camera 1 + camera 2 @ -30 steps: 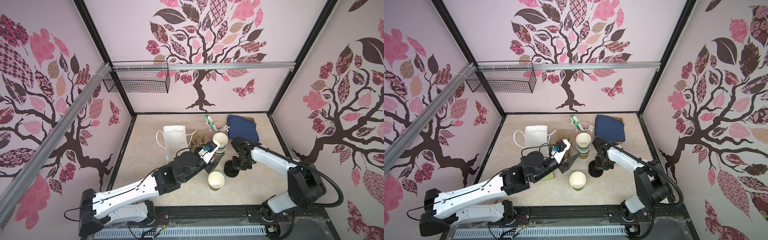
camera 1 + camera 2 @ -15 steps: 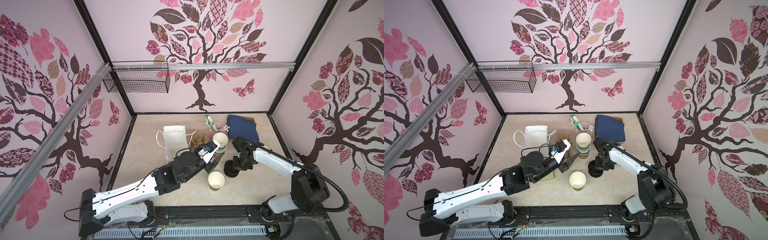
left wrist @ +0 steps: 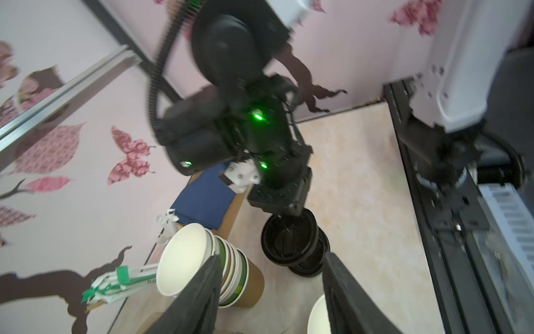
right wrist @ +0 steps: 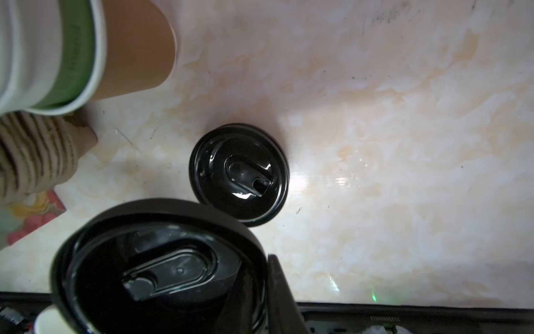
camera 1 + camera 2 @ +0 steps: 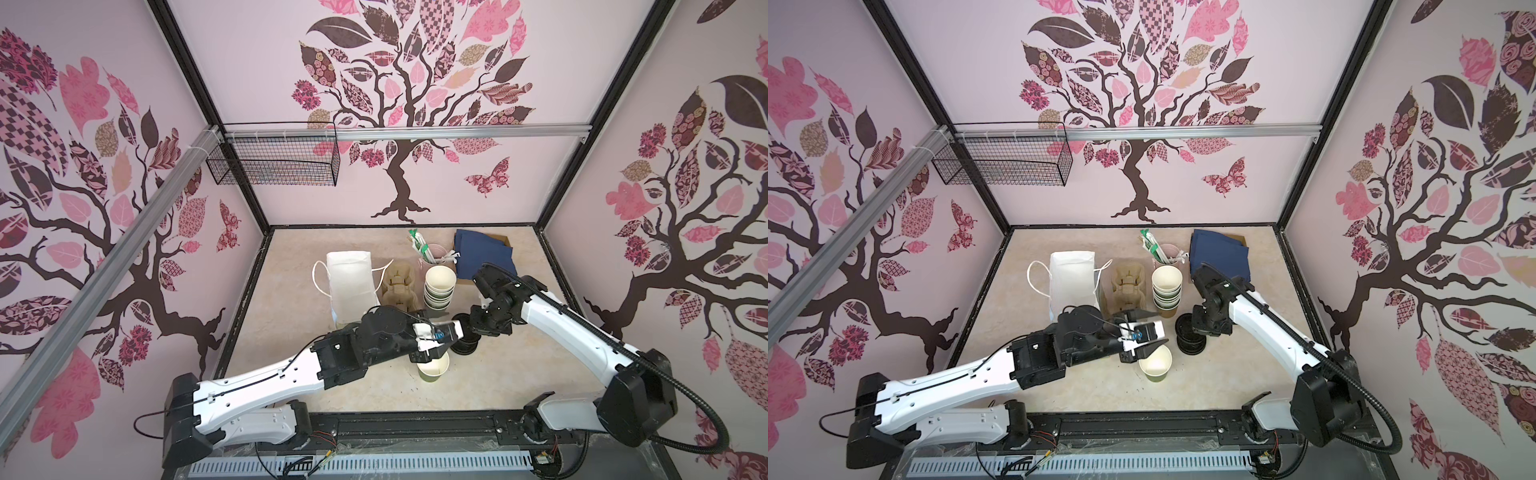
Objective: Pack a coffee takeout order
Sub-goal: Pick up the lid from the lid.
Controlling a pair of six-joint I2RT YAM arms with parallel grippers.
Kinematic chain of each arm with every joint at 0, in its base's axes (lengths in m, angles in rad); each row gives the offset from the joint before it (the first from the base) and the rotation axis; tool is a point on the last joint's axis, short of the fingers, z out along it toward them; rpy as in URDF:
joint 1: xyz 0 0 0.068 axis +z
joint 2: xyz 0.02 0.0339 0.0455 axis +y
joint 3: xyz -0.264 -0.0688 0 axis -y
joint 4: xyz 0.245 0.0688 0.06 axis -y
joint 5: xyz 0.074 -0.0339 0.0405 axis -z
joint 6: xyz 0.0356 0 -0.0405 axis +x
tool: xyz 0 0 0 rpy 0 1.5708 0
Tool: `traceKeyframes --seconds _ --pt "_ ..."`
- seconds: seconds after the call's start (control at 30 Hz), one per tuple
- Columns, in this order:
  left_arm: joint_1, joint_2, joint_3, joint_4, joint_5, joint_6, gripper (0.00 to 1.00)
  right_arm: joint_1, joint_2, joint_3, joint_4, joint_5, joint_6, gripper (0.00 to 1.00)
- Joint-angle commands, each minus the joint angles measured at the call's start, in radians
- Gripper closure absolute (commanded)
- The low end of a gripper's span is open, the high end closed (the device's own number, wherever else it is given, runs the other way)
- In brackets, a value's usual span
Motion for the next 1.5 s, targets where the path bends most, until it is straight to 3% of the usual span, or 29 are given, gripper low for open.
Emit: traceKeyframes --seconds 0.0,0.2,0.47,0.6,0.83,1.4,1.47 --pt "-0.008 0.07 0.054 -0.168 0.09 0.293 0.41 0.007 -0.047 0.066 -0.125 -0.04 -0.008 0.87" --pt "-0.003 0.156 0.077 -0.114 -0.007 0.476 0.37 0.007 -0.079 0.116 -0.206 -0.076 -0.01 0.87" --pt "-0.047 0.22 0.033 0.15 -0.119 0.527 0.34 0.007 -0.081 0.119 -0.226 -0.141 -0.007 0.88" --pt "-0.053 0.239 0.033 0.154 -0.086 0.536 0.31 0.007 -0.081 0.135 -0.232 -0.186 -0.007 0.88" --pt "-0.059 0.287 0.05 0.134 -0.135 0.593 0.31 0.008 -0.088 0.158 -0.291 -0.223 -0.032 0.89" --pt "-0.103 0.374 0.084 0.241 -0.344 0.728 0.5 0.007 -0.068 0.185 -0.354 -0.248 -0.085 0.89" --pt "-0.104 0.384 0.085 0.238 -0.36 0.739 0.56 0.007 -0.069 0.184 -0.348 -0.246 -0.08 0.89"
